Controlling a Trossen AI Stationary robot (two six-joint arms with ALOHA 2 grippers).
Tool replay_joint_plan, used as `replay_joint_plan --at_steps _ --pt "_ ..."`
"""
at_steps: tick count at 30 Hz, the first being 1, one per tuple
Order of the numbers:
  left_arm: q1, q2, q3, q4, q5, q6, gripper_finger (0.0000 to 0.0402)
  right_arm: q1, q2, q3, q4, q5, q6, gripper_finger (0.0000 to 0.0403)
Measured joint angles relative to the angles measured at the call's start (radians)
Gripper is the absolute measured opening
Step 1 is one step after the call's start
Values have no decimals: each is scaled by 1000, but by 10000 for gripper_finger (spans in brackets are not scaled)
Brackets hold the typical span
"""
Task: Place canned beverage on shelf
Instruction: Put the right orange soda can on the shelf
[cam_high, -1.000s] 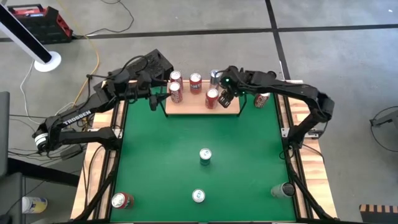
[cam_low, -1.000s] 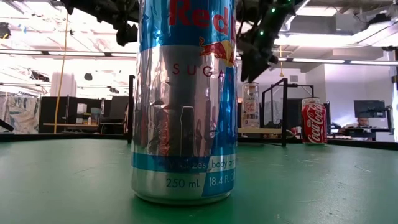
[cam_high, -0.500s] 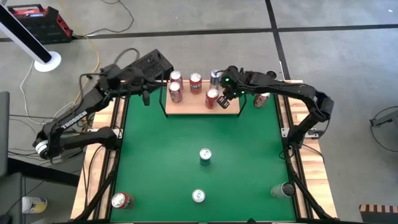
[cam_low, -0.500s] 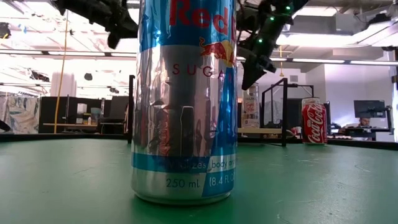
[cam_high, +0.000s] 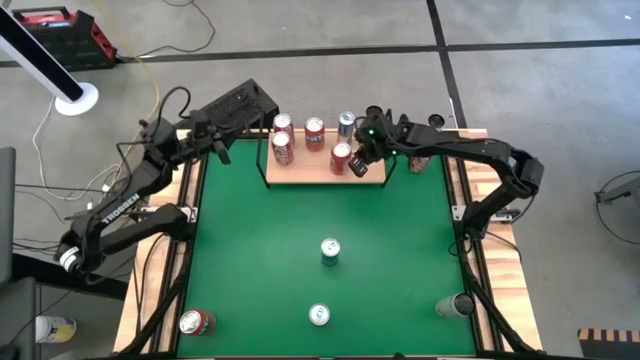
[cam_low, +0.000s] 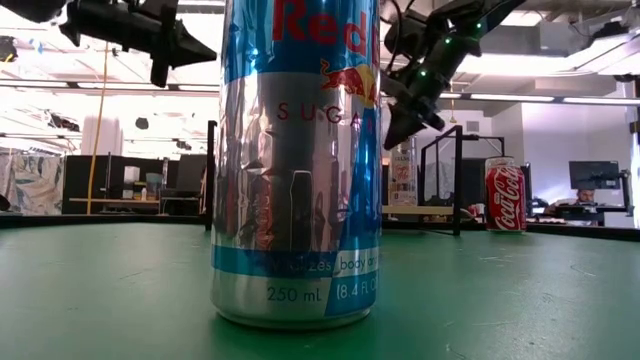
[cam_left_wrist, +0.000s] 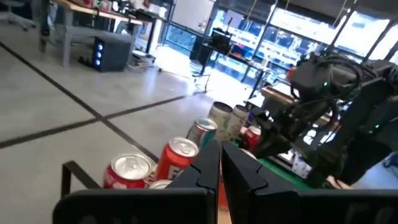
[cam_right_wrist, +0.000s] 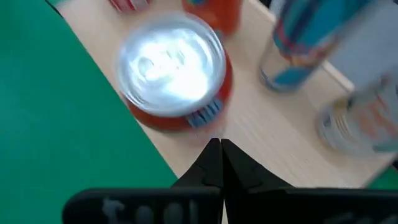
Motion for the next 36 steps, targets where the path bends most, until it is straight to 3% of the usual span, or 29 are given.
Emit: replay_joint_plan --at_steps 12,16,21,36 --pt "0 -1 -12 48 38 -25 0 -28 21 2 176 -65 -95 16" --pt "0 0 -12 46 41 -30 0 -29 33 3 158 -68 -105 16" --pt "-1 0 -12 43 66 -39 0 -17 -8 7 103 30 -81 20" --pt "-1 0 -12 39 66 -23 0 73 47 6 90 -3 13 16"
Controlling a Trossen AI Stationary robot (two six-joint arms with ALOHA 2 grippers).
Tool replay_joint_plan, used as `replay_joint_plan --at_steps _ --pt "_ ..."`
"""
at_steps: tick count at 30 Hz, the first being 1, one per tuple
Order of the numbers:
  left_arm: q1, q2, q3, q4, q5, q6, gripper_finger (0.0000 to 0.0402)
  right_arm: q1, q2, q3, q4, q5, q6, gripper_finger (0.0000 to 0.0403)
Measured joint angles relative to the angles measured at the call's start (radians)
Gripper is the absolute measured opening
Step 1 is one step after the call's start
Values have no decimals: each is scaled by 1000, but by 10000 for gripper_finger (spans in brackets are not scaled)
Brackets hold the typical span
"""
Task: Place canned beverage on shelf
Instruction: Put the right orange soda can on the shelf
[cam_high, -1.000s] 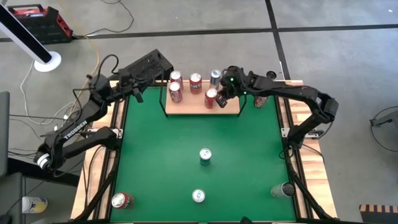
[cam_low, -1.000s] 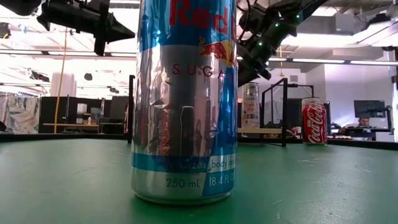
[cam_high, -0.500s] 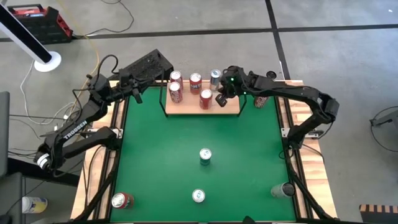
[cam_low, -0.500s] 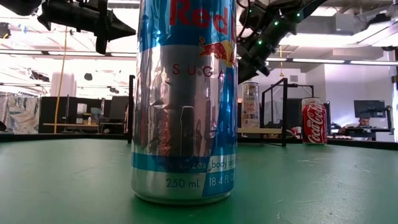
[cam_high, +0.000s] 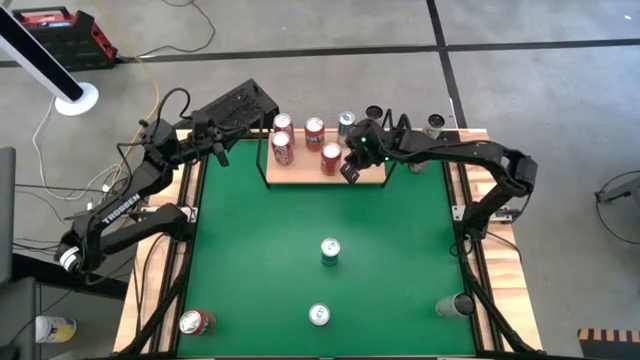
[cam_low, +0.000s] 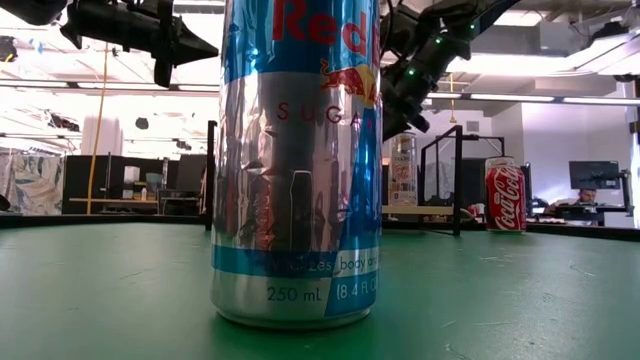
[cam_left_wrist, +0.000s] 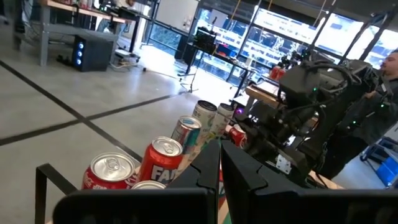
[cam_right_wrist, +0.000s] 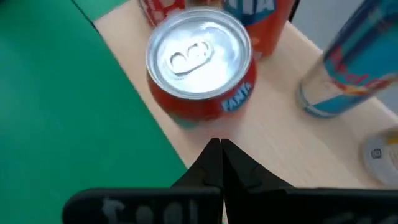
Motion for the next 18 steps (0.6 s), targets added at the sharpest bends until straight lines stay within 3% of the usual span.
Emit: replay_joint_plan --at_steps 12,18 --pt "0 0 0 -4 -2 18 0 -34 105 21 122 -35 -20 16" --pt "0 0 0 -7 -2 19 0 -34 182 114 116 39 -56 16"
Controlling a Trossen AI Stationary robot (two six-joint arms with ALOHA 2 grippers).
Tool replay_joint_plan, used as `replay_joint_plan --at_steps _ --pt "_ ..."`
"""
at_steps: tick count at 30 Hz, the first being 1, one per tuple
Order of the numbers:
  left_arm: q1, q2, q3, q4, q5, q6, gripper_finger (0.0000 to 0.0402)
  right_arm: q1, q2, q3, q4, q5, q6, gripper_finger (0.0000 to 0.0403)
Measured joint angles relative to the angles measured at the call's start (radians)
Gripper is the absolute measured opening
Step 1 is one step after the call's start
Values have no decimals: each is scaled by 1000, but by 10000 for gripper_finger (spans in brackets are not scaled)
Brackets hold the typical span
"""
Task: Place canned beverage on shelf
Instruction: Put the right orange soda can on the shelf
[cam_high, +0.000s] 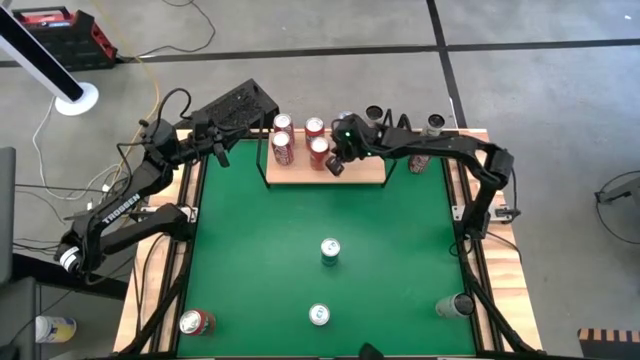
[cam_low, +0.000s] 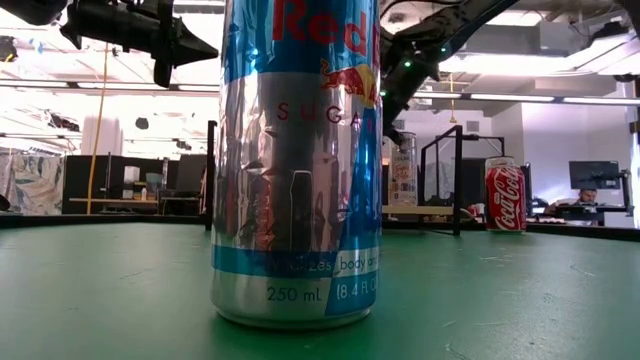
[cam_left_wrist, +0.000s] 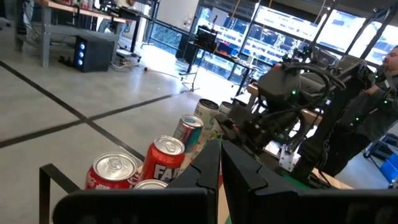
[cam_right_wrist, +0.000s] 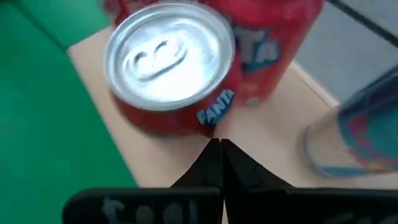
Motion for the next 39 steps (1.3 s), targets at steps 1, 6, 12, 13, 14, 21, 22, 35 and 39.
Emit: replay_joint_plan --at_steps 1,6,12,13,14,21,22,35,39 --pt "0 0 0 -1 1 0 0 0 4 11 -20 8 -3 16" --pt "0 0 0 -9 14 0 0 11 9 75 -121 29 -31 17" --pt "0 0 0 -17 24 9 0 33 -37 152 -191 32 -70 18" --pt "-2 0 0 -19 28 9 0 37 -48 161 -206 31 -71 17" --pt "-7 3 0 -19 30 8 0 41 -59 166 -207 15 -68 17" --pt "-175 161 8 -1 -54 15 0 41 -74 161 -290 -111 -35 17" --pt "-201 197 26 -4 -85 27 0 40 -74 155 -279 -110 -29 17" --pt "-314 715 570 -503 -344 311 0 32 -127 -46 -57 -111 46 17" --pt "-314 815 669 -555 -341 357 0 21 -117 -47 -14 -111 42 19"
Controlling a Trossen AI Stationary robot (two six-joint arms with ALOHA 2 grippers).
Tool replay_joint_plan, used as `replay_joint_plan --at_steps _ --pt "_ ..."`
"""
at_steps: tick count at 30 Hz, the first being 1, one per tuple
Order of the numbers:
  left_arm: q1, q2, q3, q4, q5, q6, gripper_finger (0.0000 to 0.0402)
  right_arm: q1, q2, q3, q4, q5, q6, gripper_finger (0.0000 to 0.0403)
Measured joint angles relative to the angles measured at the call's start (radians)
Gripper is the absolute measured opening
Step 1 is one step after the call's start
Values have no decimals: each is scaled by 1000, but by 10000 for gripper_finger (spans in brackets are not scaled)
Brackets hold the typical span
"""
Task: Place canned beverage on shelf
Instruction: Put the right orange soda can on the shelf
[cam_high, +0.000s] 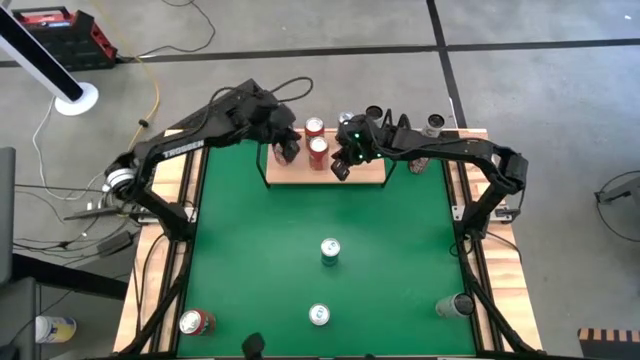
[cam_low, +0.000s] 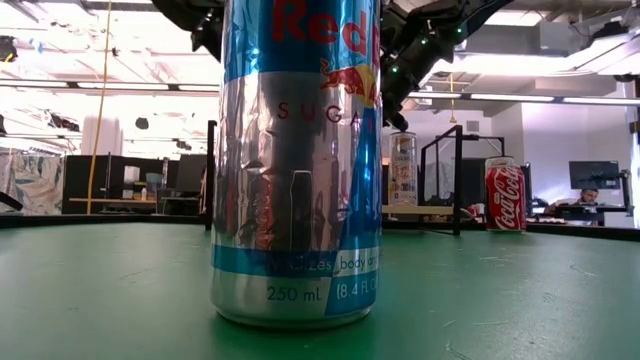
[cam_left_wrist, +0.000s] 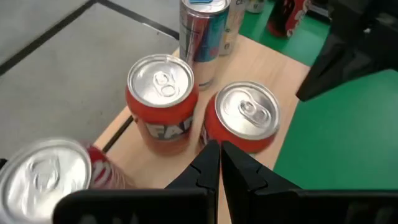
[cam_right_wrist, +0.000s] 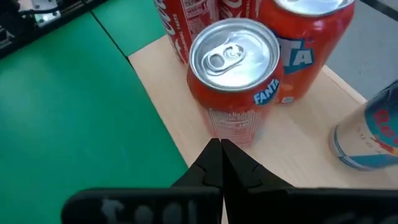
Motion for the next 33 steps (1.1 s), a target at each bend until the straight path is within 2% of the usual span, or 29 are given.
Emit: replay_joint_plan --at_steps 5,15,22,33 --pt "0 64 52 -17 -1 13 0 -23 -2 0 35 -9 -15 19" --pt "-12 162 55 20 -9 -7 0 -49 -1 0 29 -49 -45 19" --pt "-26 165 55 53 -76 5 0 -54 -1 0 25 -97 -48 19" --pt "-48 165 55 51 -82 3 0 -51 -1 0 28 -135 -45 19"
